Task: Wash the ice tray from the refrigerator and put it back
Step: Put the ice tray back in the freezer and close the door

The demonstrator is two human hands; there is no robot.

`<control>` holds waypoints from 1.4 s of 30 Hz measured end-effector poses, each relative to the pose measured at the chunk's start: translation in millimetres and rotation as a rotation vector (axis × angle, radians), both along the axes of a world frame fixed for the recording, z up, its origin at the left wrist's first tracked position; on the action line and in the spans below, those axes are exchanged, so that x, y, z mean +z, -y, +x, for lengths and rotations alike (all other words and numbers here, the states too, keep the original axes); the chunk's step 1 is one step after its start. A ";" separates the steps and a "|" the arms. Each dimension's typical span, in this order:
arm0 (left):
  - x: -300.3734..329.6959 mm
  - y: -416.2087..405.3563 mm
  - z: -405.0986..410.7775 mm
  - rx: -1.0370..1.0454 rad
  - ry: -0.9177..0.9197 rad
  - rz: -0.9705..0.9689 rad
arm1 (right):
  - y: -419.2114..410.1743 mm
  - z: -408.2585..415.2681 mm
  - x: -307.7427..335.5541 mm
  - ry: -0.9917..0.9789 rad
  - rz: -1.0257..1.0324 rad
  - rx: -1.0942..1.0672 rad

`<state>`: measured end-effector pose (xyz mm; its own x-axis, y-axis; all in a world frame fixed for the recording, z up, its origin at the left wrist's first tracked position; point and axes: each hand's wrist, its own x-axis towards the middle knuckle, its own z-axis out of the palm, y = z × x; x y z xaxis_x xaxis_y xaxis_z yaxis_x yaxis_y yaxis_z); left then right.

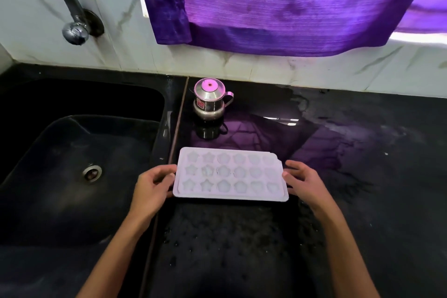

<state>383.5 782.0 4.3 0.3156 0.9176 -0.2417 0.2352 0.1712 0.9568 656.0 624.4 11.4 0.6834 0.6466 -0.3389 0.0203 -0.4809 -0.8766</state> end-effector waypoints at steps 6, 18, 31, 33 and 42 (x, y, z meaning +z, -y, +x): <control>-0.8 -0.3 -0.9 -0.032 -0.022 -0.159 | 7.3 -8.7 -6.7 -0.014 -0.050 0.015; -1.0 1.9 -0.2 0.039 -0.016 -0.254 | 4.0 -12.6 -5.8 0.017 -0.041 0.037; 18.6 26.3 -76.4 0.328 0.096 -0.231 | -51.3 -51.4 13.0 0.027 0.047 0.316; 18.2 36.5 -103.2 0.409 0.119 -0.212 | -68.1 -71.6 13.8 0.035 0.054 0.411; 17.2 128.0 -236.8 0.891 0.194 -0.175 | -124.0 -211.9 14.9 -0.062 0.081 0.911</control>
